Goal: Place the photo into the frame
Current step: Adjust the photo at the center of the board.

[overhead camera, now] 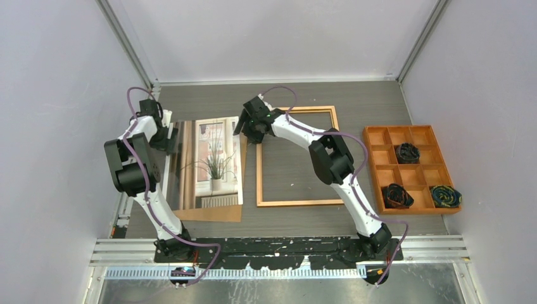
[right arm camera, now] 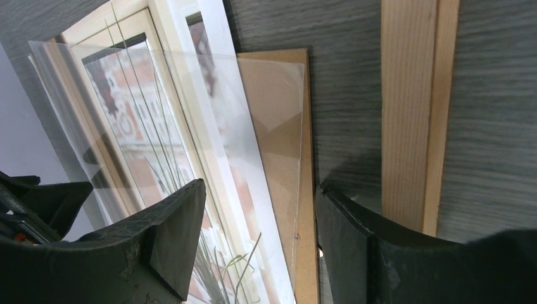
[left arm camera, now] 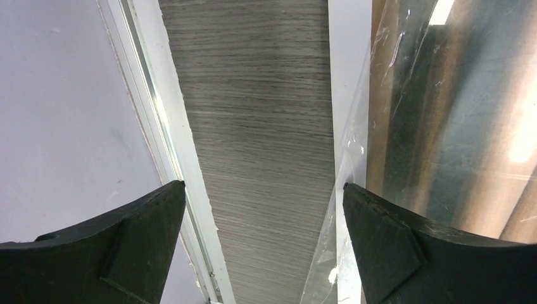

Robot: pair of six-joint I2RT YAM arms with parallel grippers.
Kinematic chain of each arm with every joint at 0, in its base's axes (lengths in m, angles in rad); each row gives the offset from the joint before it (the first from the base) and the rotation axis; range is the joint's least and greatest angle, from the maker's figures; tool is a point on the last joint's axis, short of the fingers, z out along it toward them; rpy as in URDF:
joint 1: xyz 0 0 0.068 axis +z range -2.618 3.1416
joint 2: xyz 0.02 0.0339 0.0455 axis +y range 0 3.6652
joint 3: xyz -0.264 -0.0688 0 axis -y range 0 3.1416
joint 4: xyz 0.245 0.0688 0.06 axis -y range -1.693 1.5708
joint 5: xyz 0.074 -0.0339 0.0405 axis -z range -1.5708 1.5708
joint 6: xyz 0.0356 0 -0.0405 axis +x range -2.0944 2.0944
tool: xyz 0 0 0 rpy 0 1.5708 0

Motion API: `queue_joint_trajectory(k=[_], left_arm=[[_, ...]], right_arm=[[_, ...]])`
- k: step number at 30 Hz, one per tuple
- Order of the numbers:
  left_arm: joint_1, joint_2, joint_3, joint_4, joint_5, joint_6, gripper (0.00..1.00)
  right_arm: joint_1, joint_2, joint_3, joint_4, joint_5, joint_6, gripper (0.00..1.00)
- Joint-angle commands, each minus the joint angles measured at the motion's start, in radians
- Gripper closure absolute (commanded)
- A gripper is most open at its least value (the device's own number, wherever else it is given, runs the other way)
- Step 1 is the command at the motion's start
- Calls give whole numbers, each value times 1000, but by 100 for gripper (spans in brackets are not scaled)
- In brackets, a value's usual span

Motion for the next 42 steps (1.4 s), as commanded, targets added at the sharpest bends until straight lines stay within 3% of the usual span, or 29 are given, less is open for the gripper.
queue_joint_trajectory(k=[1, 6, 10, 27, 37, 42], left_arm=[[28, -50, 45, -72, 75, 11, 3], [103, -94, 127, -155, 136, 29, 1], [129, -99, 129, -125, 95, 43, 2], [101, -17, -54, 58, -16, 56, 3], [62, -12, -46, 28, 37, 1, 3], [44, -36, -59, 17, 65, -13, 3]], right_arm=[[14, -86, -125, -28, 8, 20, 31], [39, -155, -259, 12, -27, 46, 30], [51, -177, -312, 43, -44, 70, 28], [59, -180, -401, 111, -126, 167, 26], [65, -155, -392, 151, -150, 221, 26], [58, -163, -444, 250, -182, 273, 25]])
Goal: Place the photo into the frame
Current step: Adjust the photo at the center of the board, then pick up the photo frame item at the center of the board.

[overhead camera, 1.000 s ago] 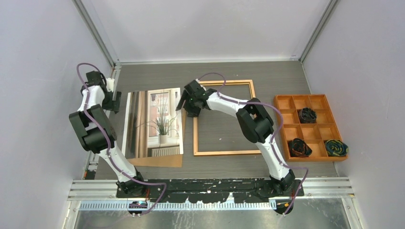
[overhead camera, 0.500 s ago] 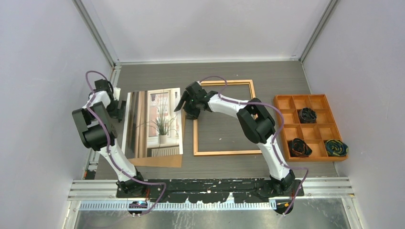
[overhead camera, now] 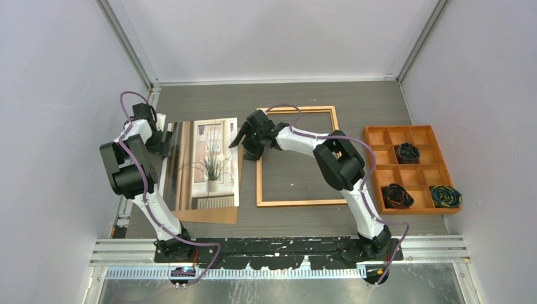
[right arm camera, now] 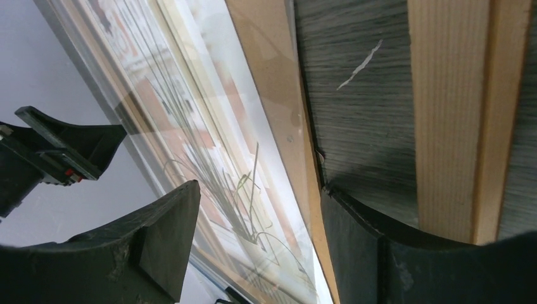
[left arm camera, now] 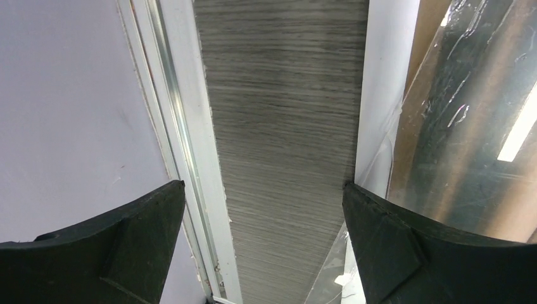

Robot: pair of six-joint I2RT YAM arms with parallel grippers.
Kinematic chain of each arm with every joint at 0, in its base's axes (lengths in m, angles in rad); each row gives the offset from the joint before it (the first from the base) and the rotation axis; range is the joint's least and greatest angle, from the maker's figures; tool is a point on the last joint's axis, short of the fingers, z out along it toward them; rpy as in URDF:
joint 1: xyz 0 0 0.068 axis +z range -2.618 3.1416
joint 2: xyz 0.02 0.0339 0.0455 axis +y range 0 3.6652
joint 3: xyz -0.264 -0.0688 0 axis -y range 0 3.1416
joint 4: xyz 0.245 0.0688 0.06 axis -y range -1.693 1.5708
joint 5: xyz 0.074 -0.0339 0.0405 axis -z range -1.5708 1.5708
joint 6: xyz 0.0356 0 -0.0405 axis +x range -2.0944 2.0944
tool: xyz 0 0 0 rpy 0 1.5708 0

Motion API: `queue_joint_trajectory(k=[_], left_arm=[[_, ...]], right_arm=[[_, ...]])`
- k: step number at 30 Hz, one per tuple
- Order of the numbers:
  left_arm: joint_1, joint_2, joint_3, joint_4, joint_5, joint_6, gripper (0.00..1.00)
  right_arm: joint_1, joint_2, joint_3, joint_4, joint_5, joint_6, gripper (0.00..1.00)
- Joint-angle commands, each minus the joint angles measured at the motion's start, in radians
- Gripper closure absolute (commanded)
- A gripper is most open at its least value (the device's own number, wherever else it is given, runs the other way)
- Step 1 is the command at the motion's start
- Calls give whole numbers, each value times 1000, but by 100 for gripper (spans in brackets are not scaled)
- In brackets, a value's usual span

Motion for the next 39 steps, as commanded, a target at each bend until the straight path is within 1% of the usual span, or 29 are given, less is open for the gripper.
queue_joint_trajectory(k=[1, 4, 6, 11, 14, 19, 21, 25, 27, 32, 35, 37, 39], left_arm=[[-18, -25, -17, -10, 76, -36, 3], [-20, -34, -9, -30, 103, -41, 3], [-22, -36, -11, -33, 112, -41, 3], [-22, -41, -21, -21, 101, -39, 3], [-23, -52, -23, -12, 100, -42, 3], [-31, -69, -11, -11, 92, -38, 3], [-34, -71, 2, -12, 85, -36, 3], [-35, -67, 25, -16, 72, -39, 3], [-39, -68, 29, -16, 66, -44, 3], [-56, -77, 30, -6, 56, -49, 3], [-73, -73, 31, -7, 54, -51, 3], [-92, -59, 26, -6, 47, -44, 3], [-104, -37, 17, 3, 30, -36, 3]], right_arm=[[3, 15, -96, 80, -44, 71, 25], [-23, -8, -180, 184, -68, 126, 25], [-40, -24, -198, 184, -58, 120, 25], [-60, -47, -139, 72, 5, 31, 24], [-63, -27, -77, 7, 40, -4, 25], [-63, 5, 41, -150, 152, -77, 25], [-65, 18, 75, -171, 178, -96, 24], [-69, 72, 150, -198, 179, -110, 24], [-70, 90, 172, -213, 227, -115, 24], [-68, 108, 178, -222, 278, -111, 24], [-66, 117, 176, -205, 274, -100, 24], [-66, 120, 165, -167, 243, -86, 24], [-66, 115, 138, -90, 207, -66, 25]])
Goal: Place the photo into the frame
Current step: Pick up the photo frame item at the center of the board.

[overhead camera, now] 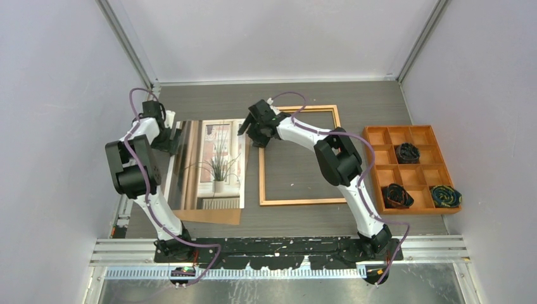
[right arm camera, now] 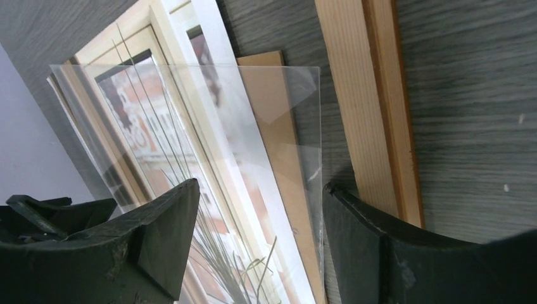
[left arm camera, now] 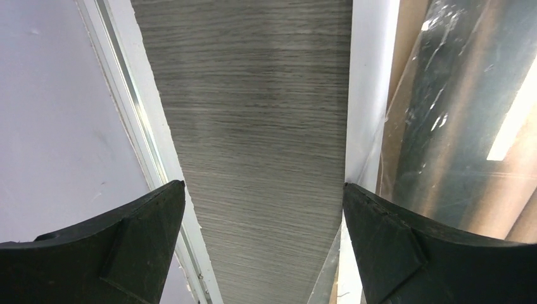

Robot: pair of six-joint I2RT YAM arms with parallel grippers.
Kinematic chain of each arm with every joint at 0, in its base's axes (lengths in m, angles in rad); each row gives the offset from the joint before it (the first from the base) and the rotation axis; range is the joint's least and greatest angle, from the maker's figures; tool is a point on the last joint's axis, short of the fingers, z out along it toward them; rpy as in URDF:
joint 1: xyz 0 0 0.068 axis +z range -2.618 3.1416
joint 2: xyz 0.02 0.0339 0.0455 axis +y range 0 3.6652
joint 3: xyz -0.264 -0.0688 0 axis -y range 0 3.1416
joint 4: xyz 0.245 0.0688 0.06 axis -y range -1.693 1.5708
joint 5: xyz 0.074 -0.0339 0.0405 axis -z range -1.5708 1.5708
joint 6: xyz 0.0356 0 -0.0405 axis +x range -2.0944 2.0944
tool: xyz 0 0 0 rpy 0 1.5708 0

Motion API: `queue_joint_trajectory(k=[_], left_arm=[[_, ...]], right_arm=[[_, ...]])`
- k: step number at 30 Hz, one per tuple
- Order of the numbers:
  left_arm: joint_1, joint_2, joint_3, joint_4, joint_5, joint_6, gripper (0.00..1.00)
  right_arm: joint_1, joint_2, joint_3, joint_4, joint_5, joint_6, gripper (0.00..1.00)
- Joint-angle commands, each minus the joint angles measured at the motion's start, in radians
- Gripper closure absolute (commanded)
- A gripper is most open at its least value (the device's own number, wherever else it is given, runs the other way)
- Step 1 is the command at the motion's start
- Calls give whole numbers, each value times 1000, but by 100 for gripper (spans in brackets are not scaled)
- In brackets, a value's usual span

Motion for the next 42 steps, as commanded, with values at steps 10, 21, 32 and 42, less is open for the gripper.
queue_joint_trajectory(k=[10, 21, 32, 42], left_arm=[[-46, 39, -16, 29, -38, 44, 4], [-62, 43, -26, 41, -71, 66, 5], [-70, 45, -29, 43, -77, 65, 5], [-69, 35, -21, 32, -80, 64, 5]], right_arm=[[-3, -69, -158, 290, -66, 69, 25], [25, -169, -164, 338, -65, 1, 26], [52, -194, -157, 332, -93, -65, 28], [45, -146, -181, 540, -257, 9, 49]])
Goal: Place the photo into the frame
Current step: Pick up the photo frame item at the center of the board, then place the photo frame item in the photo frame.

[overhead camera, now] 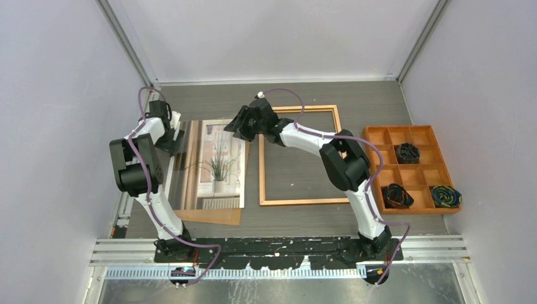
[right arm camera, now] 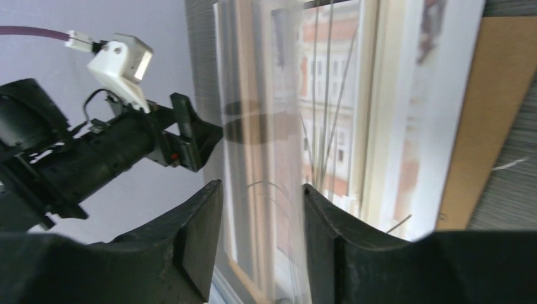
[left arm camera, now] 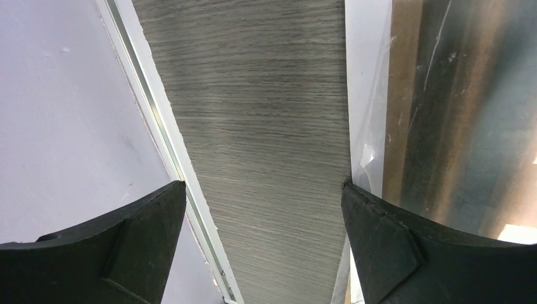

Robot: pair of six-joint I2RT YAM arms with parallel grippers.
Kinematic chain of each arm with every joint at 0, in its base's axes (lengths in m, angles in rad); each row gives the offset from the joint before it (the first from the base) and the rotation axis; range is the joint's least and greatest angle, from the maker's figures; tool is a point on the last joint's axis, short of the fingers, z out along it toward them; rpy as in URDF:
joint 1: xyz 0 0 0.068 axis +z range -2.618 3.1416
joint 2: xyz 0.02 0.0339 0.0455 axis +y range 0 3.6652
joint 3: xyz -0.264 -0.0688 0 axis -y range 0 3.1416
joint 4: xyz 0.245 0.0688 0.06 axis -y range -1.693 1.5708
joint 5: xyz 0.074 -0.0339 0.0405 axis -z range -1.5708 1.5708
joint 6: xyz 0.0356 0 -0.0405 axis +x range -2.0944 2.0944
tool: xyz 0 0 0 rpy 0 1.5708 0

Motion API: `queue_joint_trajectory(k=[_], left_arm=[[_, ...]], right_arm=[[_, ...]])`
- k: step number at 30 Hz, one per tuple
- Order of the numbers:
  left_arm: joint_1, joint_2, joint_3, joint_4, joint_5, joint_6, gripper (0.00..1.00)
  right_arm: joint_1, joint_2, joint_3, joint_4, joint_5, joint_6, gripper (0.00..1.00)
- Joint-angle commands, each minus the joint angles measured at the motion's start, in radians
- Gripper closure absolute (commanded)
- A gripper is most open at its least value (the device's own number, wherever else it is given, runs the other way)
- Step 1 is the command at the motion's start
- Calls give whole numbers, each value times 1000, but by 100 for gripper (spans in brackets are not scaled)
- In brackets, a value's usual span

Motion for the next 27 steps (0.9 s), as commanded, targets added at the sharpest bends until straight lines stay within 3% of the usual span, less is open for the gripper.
queue_joint_trajectory(k=[1, 8, 11, 19, 27], left_arm=[[-11, 13, -11, -3, 29, 1, 5], [22, -22, 68, -112, 64, 6, 3], [55, -69, 130, -174, 66, 34, 2], [14, -172, 281, -346, 122, 50, 1], [-296, -165, 210, -343, 61, -6, 0]], right_arm=[[1, -14, 6, 119, -70, 42, 55], [-31, -58, 14, 64, -95, 24, 90], [-84, -107, 32, 5, -179, 14, 98], [-307, -345, -90, -271, -355, -144, 99], [-545, -448, -273, -506, -372, -369, 99]])
